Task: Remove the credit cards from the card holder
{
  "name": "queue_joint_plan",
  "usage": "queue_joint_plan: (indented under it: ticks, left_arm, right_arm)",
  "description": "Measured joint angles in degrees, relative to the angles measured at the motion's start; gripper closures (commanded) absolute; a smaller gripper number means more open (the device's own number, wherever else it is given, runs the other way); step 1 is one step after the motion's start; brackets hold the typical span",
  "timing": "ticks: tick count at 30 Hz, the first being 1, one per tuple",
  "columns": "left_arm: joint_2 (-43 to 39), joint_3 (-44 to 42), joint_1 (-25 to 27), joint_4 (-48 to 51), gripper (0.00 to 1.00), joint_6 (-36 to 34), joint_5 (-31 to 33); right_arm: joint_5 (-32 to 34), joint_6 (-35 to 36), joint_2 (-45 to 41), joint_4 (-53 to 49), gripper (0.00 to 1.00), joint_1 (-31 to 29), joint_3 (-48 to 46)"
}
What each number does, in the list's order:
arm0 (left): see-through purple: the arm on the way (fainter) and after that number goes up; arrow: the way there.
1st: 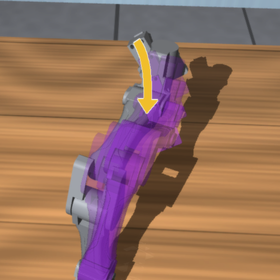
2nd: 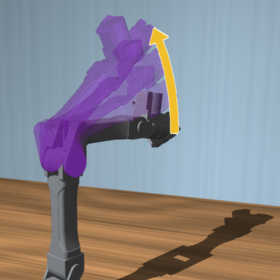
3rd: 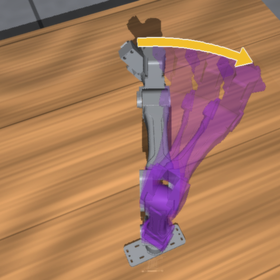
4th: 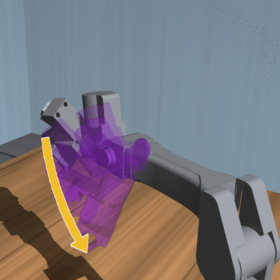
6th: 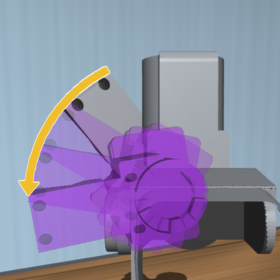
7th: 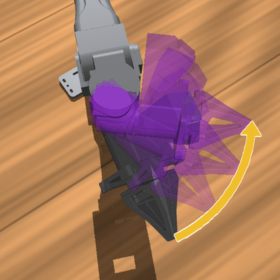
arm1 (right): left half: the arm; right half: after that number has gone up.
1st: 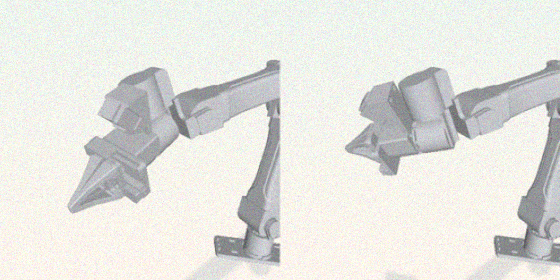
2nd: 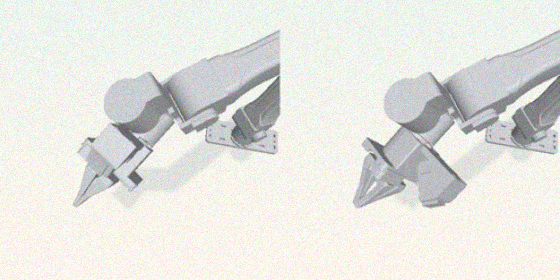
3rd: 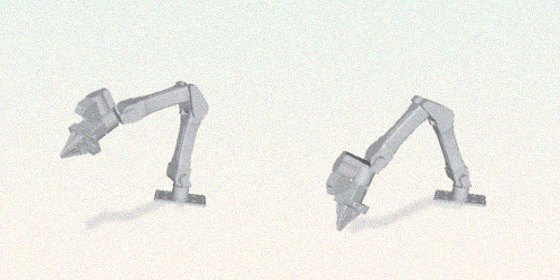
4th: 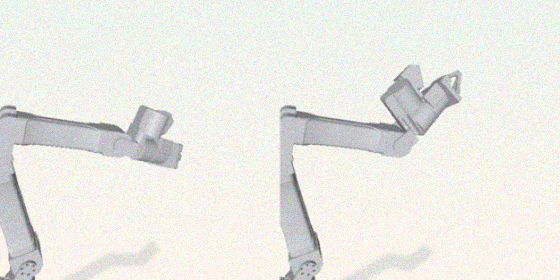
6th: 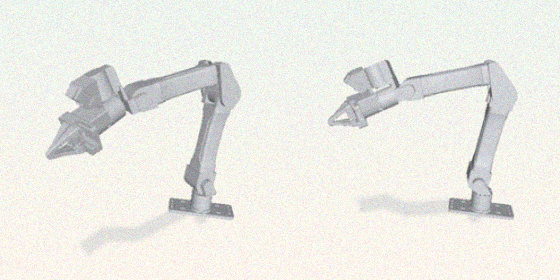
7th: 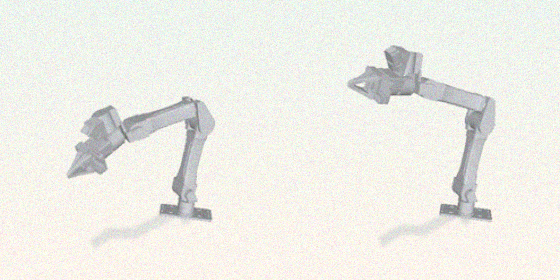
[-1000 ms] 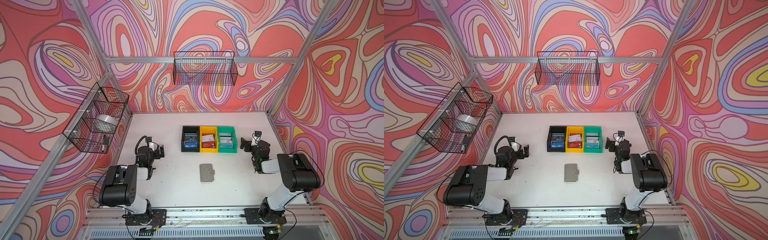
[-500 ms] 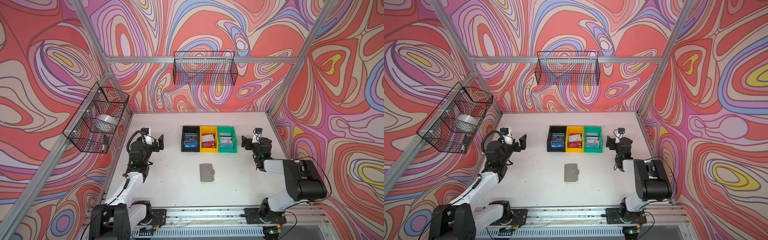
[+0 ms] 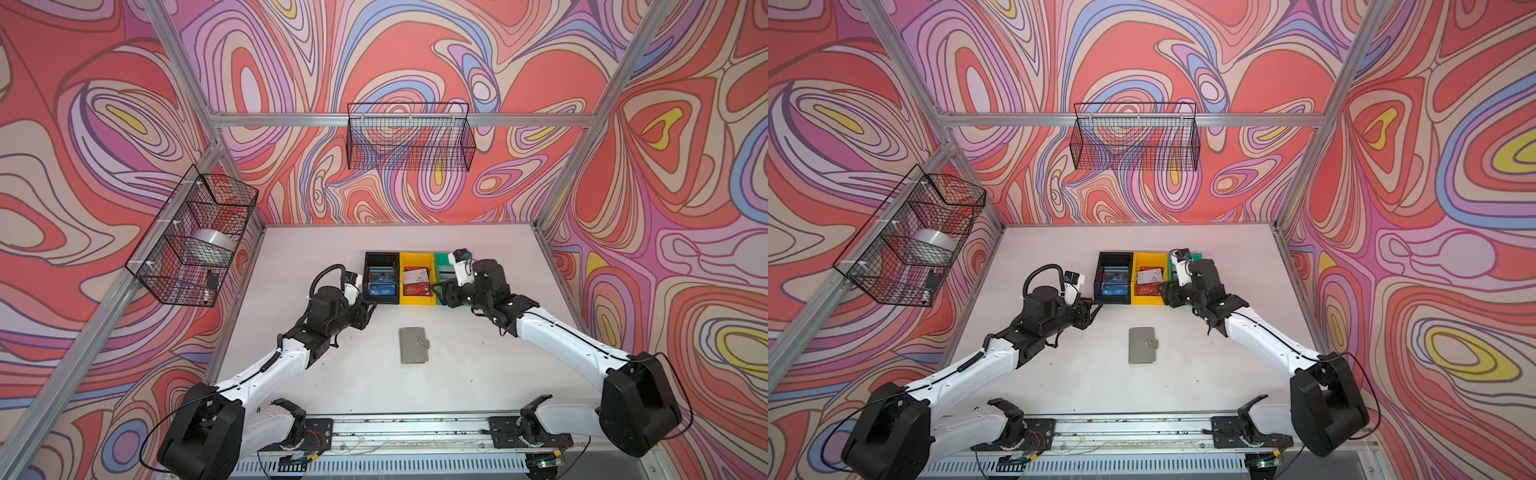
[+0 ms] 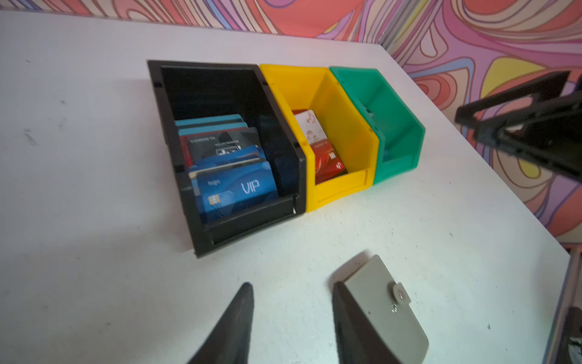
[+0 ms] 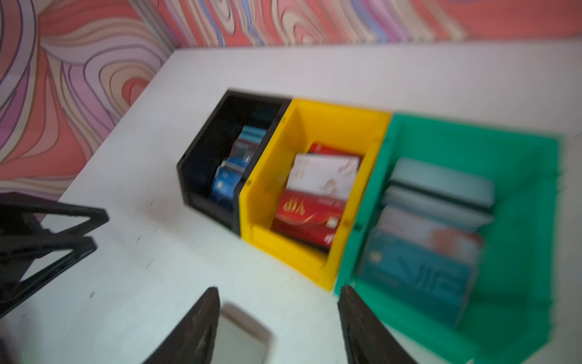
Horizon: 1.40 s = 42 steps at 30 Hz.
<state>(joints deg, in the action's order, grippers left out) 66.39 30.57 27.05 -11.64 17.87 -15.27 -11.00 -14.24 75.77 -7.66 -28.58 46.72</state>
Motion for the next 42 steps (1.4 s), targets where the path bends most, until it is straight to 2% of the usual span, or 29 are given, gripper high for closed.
queue_joint_plan:
  ticks: [1,6,14,21,27,42]
  left_arm:
    - [0.0,-0.5,1.0,-0.1,0.83,1.0,0.0]
    - [2.1,-5.3,3.9,-3.2,0.89,8.0,0.1]
    - [10.3,-5.0,9.0,-6.3,0.91,14.2,0.4]
    - [16.1,-2.4,9.9,-10.6,0.91,17.6,-0.8]
    - [20.3,1.1,10.7,-12.3,0.92,19.4,-2.4]
    - [26.4,4.6,14.0,-13.3,0.92,21.2,-3.3]
  right_arm:
    - [0.2,-1.0,0.0,-0.7,0.41,-1.9,-1.4]
    - [2.5,-5.4,-0.2,-3.7,0.44,-9.4,-8.3]
    - [8.2,-9.5,0.5,-5.7,0.47,-18.1,-10.2]
    - [15.2,-12.4,6.0,-6.8,0.49,-22.7,-7.0]
    - [21.3,-14.8,10.1,-7.1,0.52,-23.4,-4.4]
    - [29.2,-19.1,10.3,-9.9,0.54,-23.4,-4.4]
